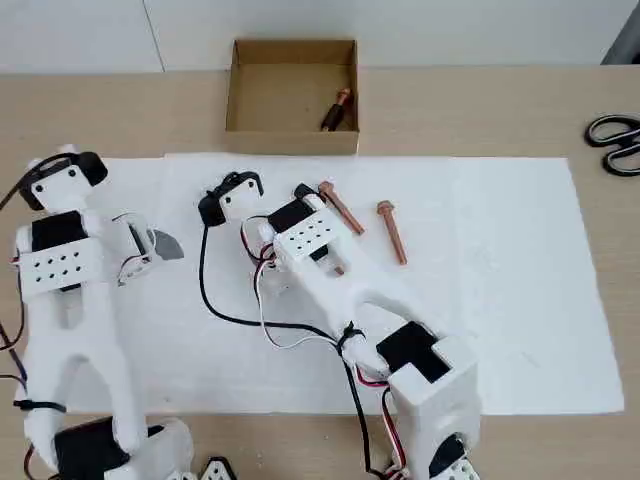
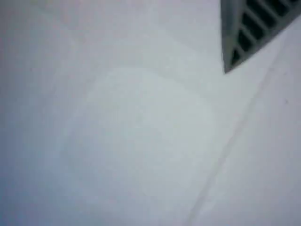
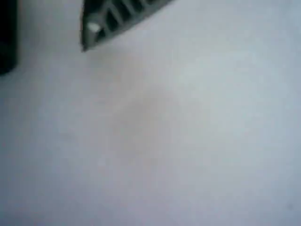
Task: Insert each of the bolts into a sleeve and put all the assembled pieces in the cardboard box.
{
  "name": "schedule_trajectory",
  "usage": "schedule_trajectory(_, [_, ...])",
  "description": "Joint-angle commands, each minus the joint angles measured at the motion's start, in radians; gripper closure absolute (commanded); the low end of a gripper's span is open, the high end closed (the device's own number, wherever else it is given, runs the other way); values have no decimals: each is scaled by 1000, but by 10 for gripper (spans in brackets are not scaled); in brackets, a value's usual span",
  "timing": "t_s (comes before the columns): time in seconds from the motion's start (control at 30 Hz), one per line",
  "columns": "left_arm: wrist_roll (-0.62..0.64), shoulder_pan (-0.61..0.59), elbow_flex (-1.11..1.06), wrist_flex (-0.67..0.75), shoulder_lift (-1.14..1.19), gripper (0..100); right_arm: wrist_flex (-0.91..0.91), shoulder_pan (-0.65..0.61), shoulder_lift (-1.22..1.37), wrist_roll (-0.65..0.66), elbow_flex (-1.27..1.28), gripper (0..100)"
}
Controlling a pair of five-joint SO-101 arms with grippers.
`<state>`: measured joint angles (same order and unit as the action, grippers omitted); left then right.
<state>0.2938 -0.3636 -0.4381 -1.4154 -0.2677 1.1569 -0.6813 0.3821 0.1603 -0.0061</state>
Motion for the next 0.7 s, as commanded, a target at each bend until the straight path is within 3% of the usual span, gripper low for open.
schedule_trajectory(0.0, [2, -6, -2, 25, -12, 679, -19, -5, 4, 5, -28, 888])
schedule_trajectory(0.13, [2, -6, -1, 25, -12, 679, -19, -5, 13, 5, -28, 928])
schedule_trajectory(0.67, [2, -5, -1, 25, -12, 679, -12, -4, 21, 2, -23, 924])
